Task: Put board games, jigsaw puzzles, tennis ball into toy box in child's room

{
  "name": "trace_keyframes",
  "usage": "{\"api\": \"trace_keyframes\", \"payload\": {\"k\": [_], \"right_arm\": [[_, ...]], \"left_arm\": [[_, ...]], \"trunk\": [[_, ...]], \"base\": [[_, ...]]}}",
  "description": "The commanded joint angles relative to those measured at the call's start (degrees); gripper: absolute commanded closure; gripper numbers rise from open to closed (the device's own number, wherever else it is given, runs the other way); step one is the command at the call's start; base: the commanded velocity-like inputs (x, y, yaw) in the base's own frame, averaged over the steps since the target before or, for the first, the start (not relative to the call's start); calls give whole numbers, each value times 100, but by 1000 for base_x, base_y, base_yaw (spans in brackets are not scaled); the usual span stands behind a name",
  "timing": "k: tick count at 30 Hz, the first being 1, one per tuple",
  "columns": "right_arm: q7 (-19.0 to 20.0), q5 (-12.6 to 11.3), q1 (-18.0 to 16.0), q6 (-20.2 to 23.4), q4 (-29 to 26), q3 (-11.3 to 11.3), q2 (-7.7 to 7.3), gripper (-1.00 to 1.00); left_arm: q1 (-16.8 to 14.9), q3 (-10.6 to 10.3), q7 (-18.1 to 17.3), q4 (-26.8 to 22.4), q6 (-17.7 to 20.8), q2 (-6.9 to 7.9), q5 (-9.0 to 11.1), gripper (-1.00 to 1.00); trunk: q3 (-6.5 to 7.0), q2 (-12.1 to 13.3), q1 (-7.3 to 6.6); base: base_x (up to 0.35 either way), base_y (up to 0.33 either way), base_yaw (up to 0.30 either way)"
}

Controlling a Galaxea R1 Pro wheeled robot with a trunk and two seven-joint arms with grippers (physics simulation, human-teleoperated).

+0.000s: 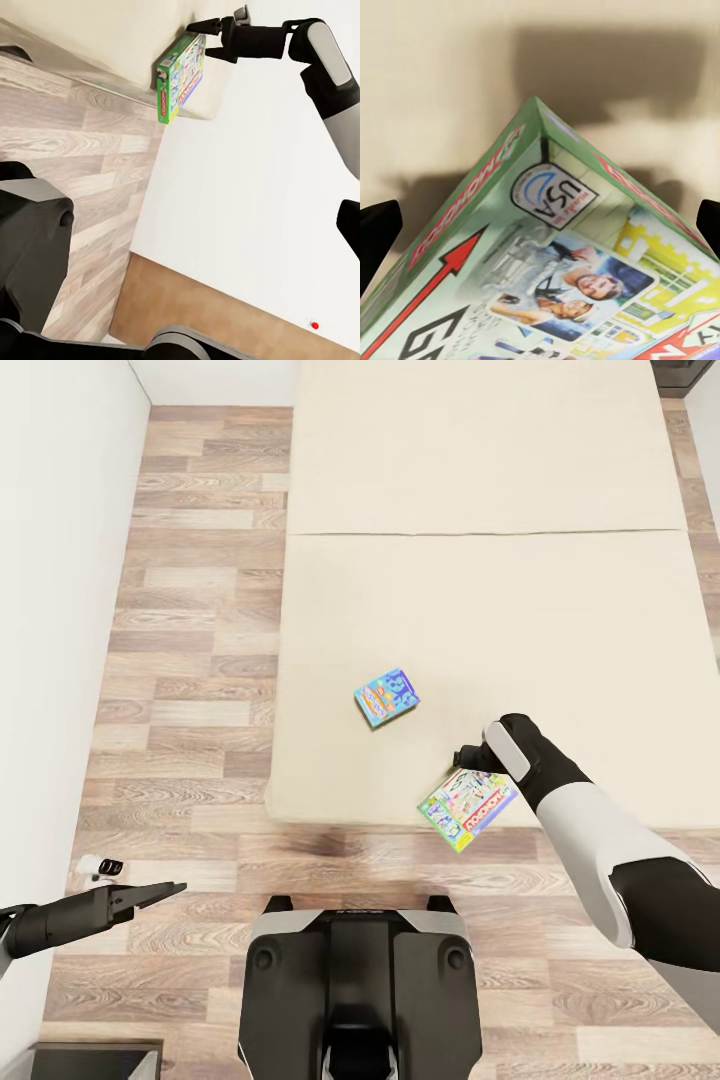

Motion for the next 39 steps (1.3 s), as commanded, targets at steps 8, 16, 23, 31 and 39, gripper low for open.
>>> {"api": "trace_keyframes", "payload": {"k": [8,16,23,31,39], "right_arm": [[-39,-43,1,26,25,51,-8,-100],[-39,-43,3,25,25,51,-8,-100],[-39,-43,7,25,25,51,-18,-100],[-39,-43,7,25,25,51,-32,-100],[-39,-43,8,25,25,51,-34,-100]], "left_arm": [[-1,-2,-21,-2,61,4,-1,-100],[-1,-2,-21,-2,61,1,-1,-100],[-1,-2,-21,-2,61,-1,-1,-100],[-1,0,-21,-2,61,0,-1,-100],[-1,0,-21,-2,61,-1,-1,-100]], "trunk": [[-6,-6,5],[-6,-6,5],[-6,-6,5],[-6,-6,5],[-6,-6,5]], "base": [[-1,0,0],[-38,0,0],[-5,0,0],[0,0,0],[0,0,0]]}}
